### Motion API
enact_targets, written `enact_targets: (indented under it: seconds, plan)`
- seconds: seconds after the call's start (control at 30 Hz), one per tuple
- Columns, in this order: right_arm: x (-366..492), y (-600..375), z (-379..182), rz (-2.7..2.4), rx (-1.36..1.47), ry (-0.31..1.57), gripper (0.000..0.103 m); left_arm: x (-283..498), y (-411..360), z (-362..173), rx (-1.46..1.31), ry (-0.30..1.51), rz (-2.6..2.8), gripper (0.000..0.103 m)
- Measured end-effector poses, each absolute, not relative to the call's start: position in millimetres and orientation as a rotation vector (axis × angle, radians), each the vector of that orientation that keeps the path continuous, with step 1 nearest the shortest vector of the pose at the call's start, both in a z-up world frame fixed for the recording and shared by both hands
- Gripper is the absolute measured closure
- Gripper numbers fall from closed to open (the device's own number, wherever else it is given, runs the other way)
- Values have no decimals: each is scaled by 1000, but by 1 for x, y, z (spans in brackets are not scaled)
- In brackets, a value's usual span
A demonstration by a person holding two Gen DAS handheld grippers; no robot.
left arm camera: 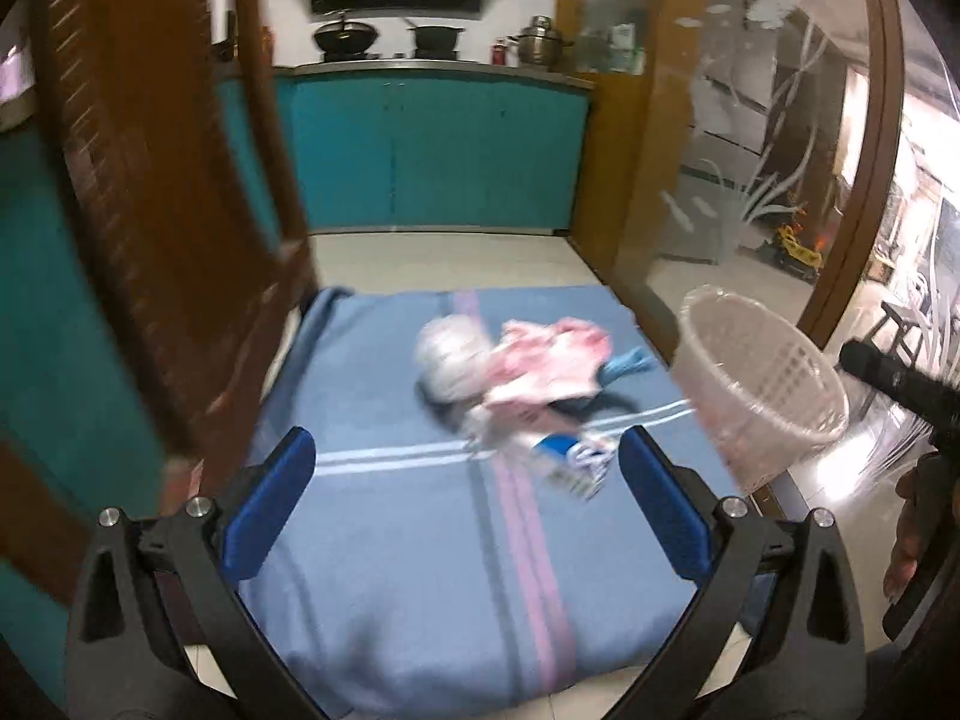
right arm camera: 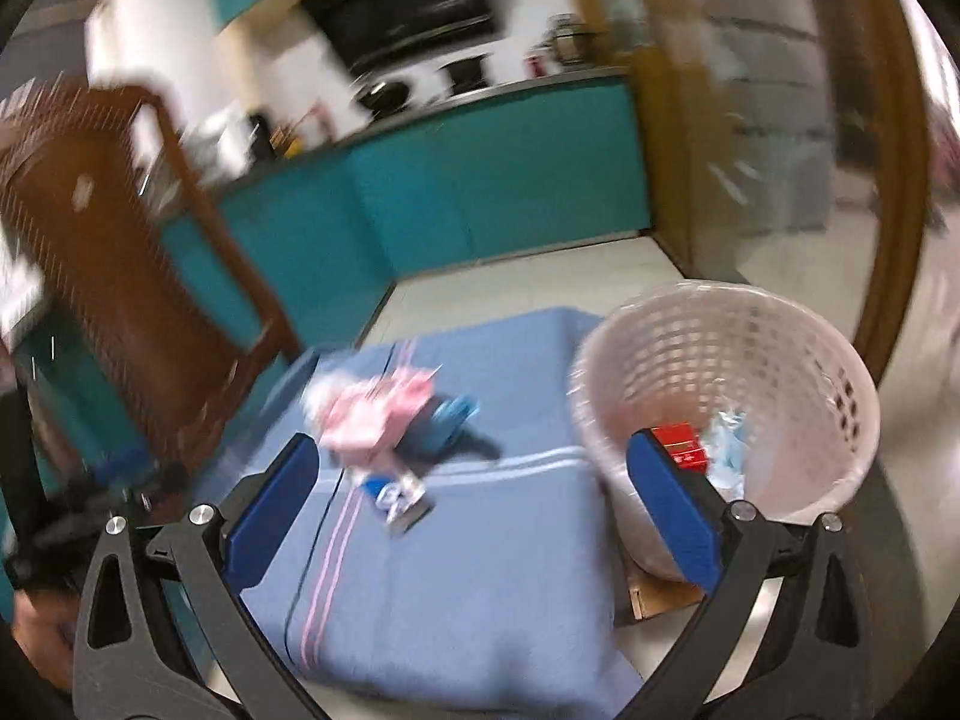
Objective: Collect trash
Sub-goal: 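Move the red CHUNGHWA box over the basket and open the left gripper, then grasp the pink paper with the right gripper while the left gripper approaches the white plastic ball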
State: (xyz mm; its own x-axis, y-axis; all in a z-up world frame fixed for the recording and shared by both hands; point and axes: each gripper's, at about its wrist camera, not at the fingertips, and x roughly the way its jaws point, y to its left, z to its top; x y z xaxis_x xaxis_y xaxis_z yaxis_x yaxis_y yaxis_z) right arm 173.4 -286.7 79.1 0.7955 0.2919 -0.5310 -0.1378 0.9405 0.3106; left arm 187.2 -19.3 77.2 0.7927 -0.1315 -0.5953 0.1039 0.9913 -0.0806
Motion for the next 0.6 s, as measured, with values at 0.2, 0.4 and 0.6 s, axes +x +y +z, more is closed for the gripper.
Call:
enact_targets:
  seconds: [0.2,0.4,0.6]
  plan:
    - [167,-224,73,268,60,601,3,190,0,53,-57,717,-98,2]
    - [176,-214,67,321,137,617,3,178,2,67,-64,669,-140,2]
    - [214,-210,54,334,280,678,10,176,4,70,-88,664,-155,2]
